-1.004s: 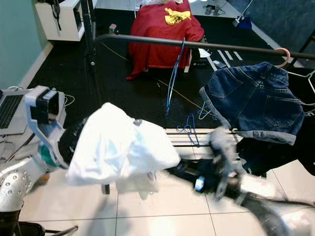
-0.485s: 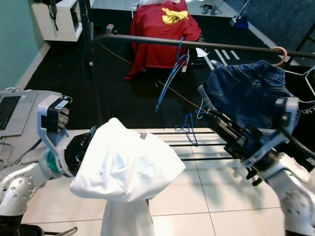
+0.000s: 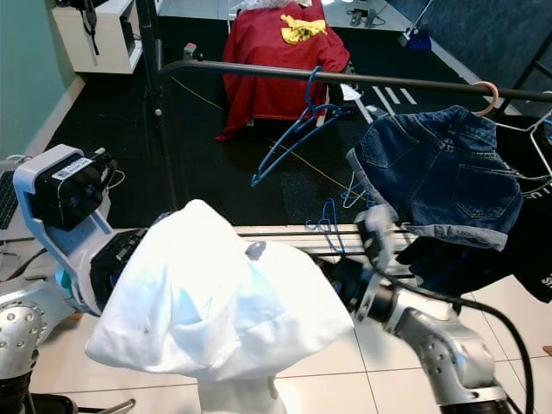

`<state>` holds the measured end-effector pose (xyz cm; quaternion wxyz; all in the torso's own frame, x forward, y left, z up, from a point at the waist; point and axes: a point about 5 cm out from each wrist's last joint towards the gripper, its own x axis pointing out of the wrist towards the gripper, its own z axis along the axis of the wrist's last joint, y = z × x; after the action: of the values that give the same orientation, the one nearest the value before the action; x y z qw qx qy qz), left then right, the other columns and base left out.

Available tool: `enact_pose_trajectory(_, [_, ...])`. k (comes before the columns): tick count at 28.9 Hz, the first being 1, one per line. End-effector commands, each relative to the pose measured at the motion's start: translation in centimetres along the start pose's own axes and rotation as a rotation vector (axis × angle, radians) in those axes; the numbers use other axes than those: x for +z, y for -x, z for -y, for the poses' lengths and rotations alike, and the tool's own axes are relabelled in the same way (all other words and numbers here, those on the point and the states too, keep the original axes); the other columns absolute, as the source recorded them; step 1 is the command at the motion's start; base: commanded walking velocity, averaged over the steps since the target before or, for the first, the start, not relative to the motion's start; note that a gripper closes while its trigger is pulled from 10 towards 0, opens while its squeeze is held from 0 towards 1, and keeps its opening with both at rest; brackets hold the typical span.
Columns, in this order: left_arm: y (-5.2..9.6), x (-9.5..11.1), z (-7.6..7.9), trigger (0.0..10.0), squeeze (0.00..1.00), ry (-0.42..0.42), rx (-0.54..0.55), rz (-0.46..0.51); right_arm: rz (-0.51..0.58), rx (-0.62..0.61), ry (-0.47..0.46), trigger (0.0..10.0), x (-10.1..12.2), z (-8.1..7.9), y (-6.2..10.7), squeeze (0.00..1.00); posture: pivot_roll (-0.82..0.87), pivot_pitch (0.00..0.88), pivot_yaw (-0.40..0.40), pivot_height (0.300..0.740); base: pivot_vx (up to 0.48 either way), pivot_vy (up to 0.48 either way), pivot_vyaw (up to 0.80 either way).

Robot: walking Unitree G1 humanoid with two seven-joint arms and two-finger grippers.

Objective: Hang hanger

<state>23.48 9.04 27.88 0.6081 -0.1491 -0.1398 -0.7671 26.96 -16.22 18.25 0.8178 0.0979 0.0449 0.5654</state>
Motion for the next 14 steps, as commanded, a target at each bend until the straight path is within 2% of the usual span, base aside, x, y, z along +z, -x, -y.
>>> enact_pose_trajectory(1, [-0.5,-0.3,0.1,10.0,0.00,-0.004,-0.036,-0.009,-0.013,0.067,-0.015,10.0,-0.1,-0.9,-0.3,0.00,-0.15,0.115,0.008,0.740,0.000,0.000,0.00])
enact_pose_trajectory(2, [-0.6,-0.6,-0.1,10.0,0.00,0.000,-0.025,-0.009,0.005,0.136,-0.036,10.0,0.3,-1.8,-0.7,0.00,-0.15,0.117,0.007,0.740,0.000,0.000,0.00])
enact_pose_trajectory(3, [-0.6,-0.6,-0.1,10.0,0.00,0.000,-0.025,-0.009,0.005,0.136,-0.036,10.0,0.3,-1.8,-0.7,0.00,-0.15,0.117,0.007,0.740,0.000,0.000,0.00])
enact_pose_trajectory(4, [-0.7,-0.9,-0.4,10.0,0.00,0.003,-0.014,-0.006,0.017,0.178,-0.043,10.0,0.8,-2.5,-0.9,0.00,-0.15,0.117,0.007,0.740,0.000,0.000,0.00])
enact_pose_trajectory(9, [-0.8,-1.0,-0.5,10.0,0.00,0.006,-0.006,-0.005,0.024,0.194,-0.029,10.0,1.1,-2.9,-0.9,0.00,-0.16,0.119,0.006,0.740,0.000,0.000,0.00])
enact_pose_trajectory(10, [-0.8,-1.0,-0.6,10.0,0.00,0.008,0.000,-0.004,0.032,0.196,-0.012,10.0,1.5,-3.3,-0.8,1.00,-0.16,0.121,0.008,0.740,0.000,0.000,0.00])
enact_pose_trajectory(14, [-0.7,-1.0,-0.6,10.0,0.00,0.014,0.006,-0.005,0.038,0.207,0.015,10.0,2.0,-4.0,-0.2,1.00,-0.17,0.125,0.014,0.740,0.000,0.000,0.00])
